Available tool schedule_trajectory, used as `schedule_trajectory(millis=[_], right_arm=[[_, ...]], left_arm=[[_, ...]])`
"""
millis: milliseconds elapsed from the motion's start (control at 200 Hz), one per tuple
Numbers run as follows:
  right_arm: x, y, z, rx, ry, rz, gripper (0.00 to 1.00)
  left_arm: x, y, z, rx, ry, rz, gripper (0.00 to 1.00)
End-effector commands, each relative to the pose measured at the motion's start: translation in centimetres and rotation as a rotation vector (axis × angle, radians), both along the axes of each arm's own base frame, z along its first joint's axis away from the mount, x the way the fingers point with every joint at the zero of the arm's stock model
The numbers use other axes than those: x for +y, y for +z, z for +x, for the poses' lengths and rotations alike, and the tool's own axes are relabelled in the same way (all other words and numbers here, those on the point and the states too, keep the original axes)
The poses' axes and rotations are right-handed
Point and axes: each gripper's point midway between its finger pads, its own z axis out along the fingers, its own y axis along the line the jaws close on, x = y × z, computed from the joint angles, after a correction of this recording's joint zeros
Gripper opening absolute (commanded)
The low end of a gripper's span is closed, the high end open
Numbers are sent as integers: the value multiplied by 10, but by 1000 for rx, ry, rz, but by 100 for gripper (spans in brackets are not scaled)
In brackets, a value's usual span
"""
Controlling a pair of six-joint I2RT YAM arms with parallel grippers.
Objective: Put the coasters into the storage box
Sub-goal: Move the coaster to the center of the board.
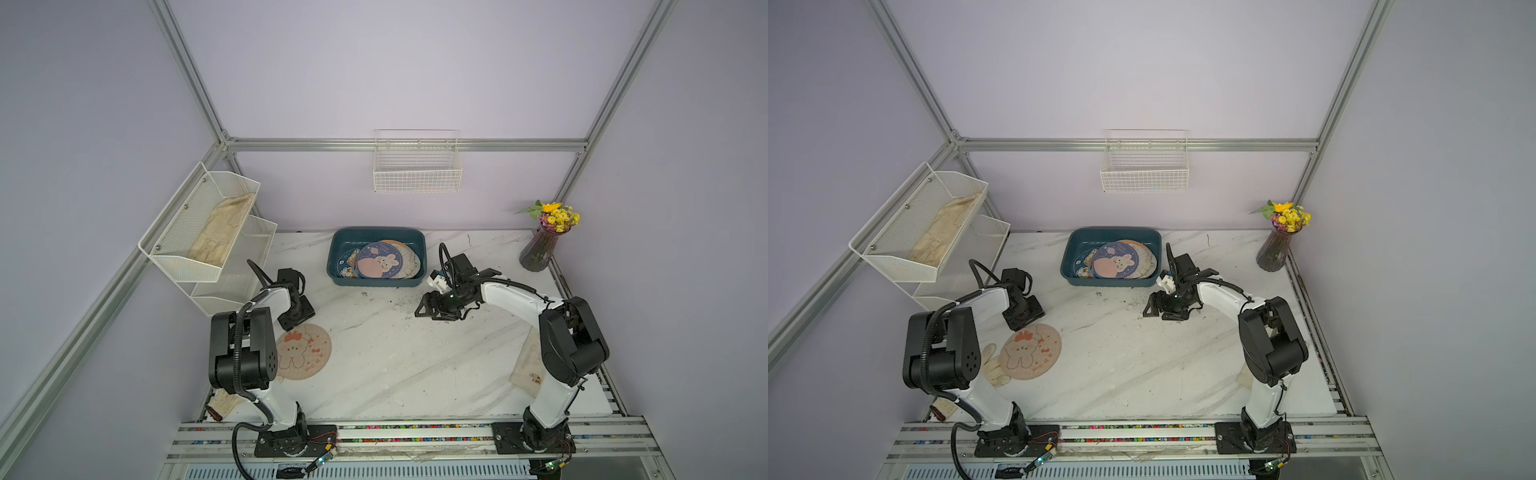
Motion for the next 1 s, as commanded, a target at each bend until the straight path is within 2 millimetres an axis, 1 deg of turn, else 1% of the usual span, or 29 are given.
schedule_trajectory(millis=[0,210,415,490,545,630,670,730,785,835,865,875,960,995], right_arm=[[0,7,-1,-19,20,15,76],[-4,7,-9,-19,20,13,76],[-6,8,-13,-21,20,12,76],[-7,9,-14,-24,21,13,76],[-7,9,-14,-24,21,12,76],[-7,10,-14,-25,22,16,76],[-6,10,-15,-24,25,18,76],[-6,10,-15,-22,31,17,76],[-7,10,-16,-22,37,14,76],[-6,12,-15,-24,41,14,76],[-6,13,-15,-26,43,14,76],[-5,13,-14,-26,43,14,76],[-5,16,-13,-27,50,11,76],[-5,16,-13,-25,56,8,76]], left_arm=[[-38,-26,-45,155,1,-137,57],[-66,-24,-55,161,-38,-165,56],[-97,-24,-72,174,-77,-188,56],[-108,-21,-75,168,-97,-193,56],[-113,-14,-72,144,-113,-187,56],[-110,3,-62,86,-117,-161,57],[-107,14,-56,50,-118,-143,60],[-102,29,-50,7,-113,-109,69],[-95,42,-49,-12,-103,-73,78],[-88,48,-54,-12,-91,-41,87],[-84,47,-59,6,-75,-22,91],[-83,53,-61,-11,-68,-18,92],[-66,56,-80,10,9,36,100],[-60,55,-87,15,47,51,100]])
